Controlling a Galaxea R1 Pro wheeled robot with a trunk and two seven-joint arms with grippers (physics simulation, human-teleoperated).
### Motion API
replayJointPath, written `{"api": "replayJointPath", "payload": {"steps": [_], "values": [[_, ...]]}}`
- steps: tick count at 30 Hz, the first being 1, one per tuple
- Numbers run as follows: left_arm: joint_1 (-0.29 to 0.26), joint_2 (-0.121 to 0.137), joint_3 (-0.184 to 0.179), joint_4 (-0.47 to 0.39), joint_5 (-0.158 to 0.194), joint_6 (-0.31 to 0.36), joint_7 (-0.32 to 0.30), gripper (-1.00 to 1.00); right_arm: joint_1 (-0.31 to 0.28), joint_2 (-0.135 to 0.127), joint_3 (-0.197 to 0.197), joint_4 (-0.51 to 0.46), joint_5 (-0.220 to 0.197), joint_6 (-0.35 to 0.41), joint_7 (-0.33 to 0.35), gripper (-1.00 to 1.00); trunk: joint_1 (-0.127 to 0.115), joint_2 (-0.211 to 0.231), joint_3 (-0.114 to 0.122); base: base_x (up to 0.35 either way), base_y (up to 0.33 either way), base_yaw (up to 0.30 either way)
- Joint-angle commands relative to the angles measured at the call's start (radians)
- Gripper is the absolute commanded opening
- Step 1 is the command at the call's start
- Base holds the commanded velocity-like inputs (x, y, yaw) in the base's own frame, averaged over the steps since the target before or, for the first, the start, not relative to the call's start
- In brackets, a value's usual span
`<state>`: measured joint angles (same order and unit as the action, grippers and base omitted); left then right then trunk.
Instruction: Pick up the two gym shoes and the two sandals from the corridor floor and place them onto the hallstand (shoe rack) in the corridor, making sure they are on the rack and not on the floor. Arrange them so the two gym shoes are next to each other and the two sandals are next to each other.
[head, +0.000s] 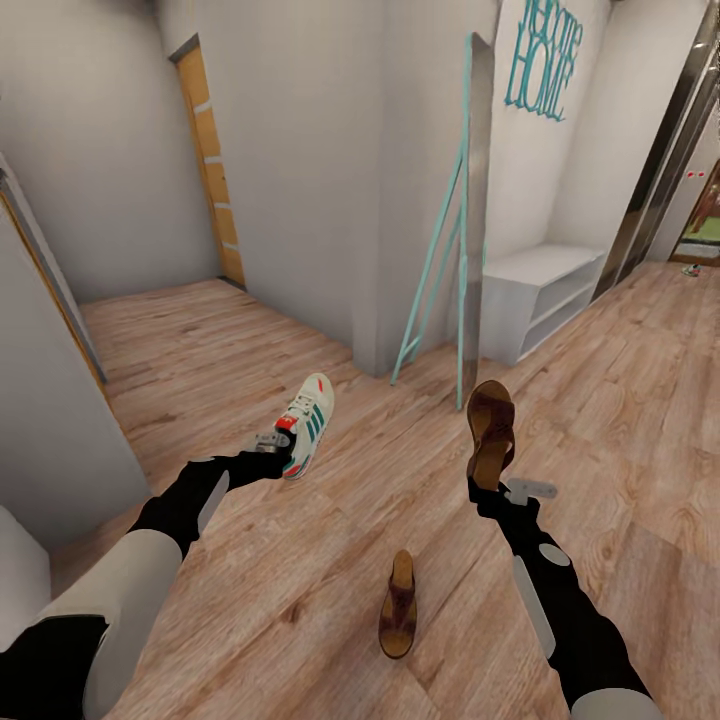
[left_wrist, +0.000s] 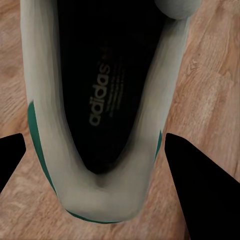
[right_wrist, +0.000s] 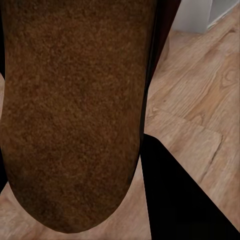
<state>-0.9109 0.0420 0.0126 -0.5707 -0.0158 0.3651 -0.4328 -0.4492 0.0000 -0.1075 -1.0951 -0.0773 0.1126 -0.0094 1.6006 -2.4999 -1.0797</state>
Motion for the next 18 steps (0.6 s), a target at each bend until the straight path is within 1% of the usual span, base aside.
{"api": "replayJointPath", "payload": {"steps": [1,12,14,18], "values": [[0.0,0.0,0.001,-0.001,-0.003,0.006,-0.004,-1.0,0.0,0.0,0.0,-0.002,-0.012,0.006,-0.003,-1.0,0.0,0.0,0.001,0.0,0.0,0.0],[0.0,-0.003,0.001,0.0,-0.002,0.006,-0.004,-1.0,0.0,0.0,0.0,-0.002,-0.012,0.006,-0.003,-1.0,0.0,0.0,0.019,-0.009,-0.002,0.0],[0.0,-0.006,0.001,0.0,-0.002,0.006,-0.004,-1.0,0.0,0.0,0.0,-0.002,-0.012,0.006,-0.003,-1.0,0.0,0.0,0.022,-0.128,-0.063,0.0],[0.0,-0.021,0.001,0.0,-0.003,0.006,-0.004,-1.0,0.0,0.0,0.0,-0.002,-0.012,0.006,-0.003,-1.0,0.0,0.0,0.029,-0.244,-0.136,0.0]]}}
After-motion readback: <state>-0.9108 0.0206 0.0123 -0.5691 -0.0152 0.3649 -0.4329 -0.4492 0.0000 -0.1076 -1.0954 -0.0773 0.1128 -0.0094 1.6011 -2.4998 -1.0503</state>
